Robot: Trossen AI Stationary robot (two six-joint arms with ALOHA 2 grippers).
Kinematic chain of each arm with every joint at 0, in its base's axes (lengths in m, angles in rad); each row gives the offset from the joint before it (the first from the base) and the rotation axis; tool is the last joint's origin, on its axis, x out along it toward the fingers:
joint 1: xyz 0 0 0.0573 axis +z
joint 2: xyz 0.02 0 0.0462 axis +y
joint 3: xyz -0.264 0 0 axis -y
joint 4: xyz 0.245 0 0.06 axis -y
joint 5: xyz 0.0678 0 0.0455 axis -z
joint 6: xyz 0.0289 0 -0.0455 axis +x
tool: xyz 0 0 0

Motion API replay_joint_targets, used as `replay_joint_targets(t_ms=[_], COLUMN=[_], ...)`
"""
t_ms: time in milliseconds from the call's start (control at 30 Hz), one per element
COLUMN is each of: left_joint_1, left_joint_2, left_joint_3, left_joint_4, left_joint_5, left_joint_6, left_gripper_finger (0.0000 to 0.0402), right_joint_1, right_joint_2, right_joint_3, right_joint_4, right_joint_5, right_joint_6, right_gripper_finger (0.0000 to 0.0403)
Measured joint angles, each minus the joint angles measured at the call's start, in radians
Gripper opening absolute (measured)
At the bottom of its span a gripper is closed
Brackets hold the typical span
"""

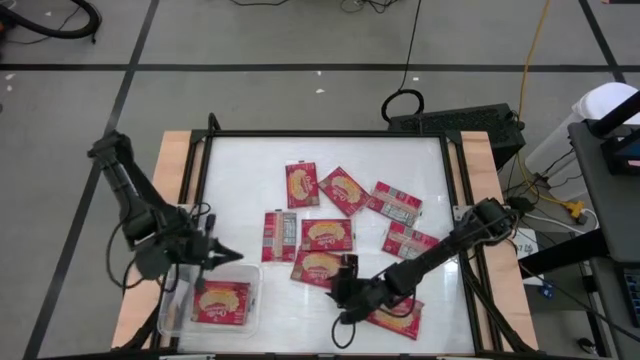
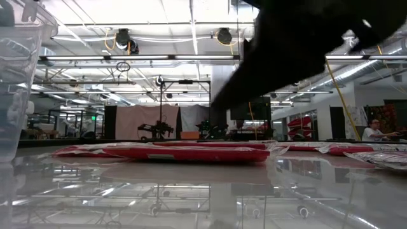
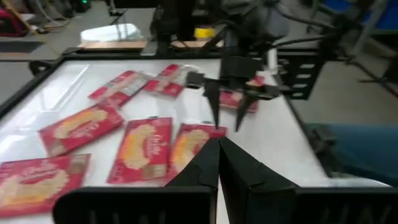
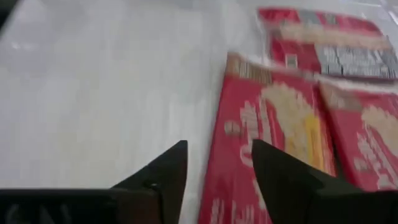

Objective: Sort popcorn bags into baskets
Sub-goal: Put the popcorn bag into the transparent bin

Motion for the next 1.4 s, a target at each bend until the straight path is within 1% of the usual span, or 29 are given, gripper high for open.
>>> replay_joint_targets(t_ms=[67,167,433,567,700,800,900,1000,1067,1133,1267,1400], left_joint_1=[0.057,0.134,0.306,0.385,0.478,0.545,0.599,0.639,0.655,0.661,0.663,0.658], left_joint_2=[0.006,0.010,0.021,0.020,0.020,0.020,0.020,0.020,0.020,0.020,0.031,0.054], left_joint_3=[0.000,0.000,0.000,0.000,0.000,0.000,0.000,0.000,0.000,0.000,0.000,-0.001], left_joint_4=[0.011,0.019,0.025,0.025,0.025,0.029,0.059,0.091,0.101,0.104,0.105,0.109], left_joint_5=[0.044,0.104,0.137,0.137,0.147,0.196,0.264,0.328,0.348,0.353,0.354,0.383], left_joint_6=[0.033,0.044,0.086,0.093,0.102,0.139,0.198,0.253,0.275,0.284,0.286,0.288], left_gripper_finger=[0.0010,0.0010,0.0010,0.0010,0.0010,0.0010,0.0010,0.0010,0.0010,0.0010,0.0010,0.0010], right_joint_1=[0.003,0.000,-0.025,-0.040,-0.052,-0.053,-0.052,-0.050,-0.042,-0.032,-0.015,-0.015], right_joint_2=[0.000,0.000,-0.001,-0.003,-0.005,-0.006,-0.022,-0.061,-0.093,-0.114,-0.127,-0.110], right_joint_3=[-0.008,-0.032,-0.104,-0.147,-0.208,-0.247,-0.264,-0.266,-0.265,-0.265,-0.265,-0.265], right_joint_4=[-0.039,-0.065,-0.053,0.006,0.116,0.215,0.266,0.261,0.248,0.230,0.207,0.210], right_joint_5=[0.000,0.008,0.055,0.039,0.031,0.030,0.026,0.025,0.027,0.033,0.081,0.057], right_joint_6=[-0.002,-0.007,-0.071,-0.115,-0.139,-0.162,-0.184,-0.189,-0.186,-0.185,-0.153,-0.105], right_gripper_finger=[0.0182,0.0185,0.0185,0.0185,0.0185,0.0185,0.0185,0.0189,0.0198,0.0211,0.0238,0.0249])
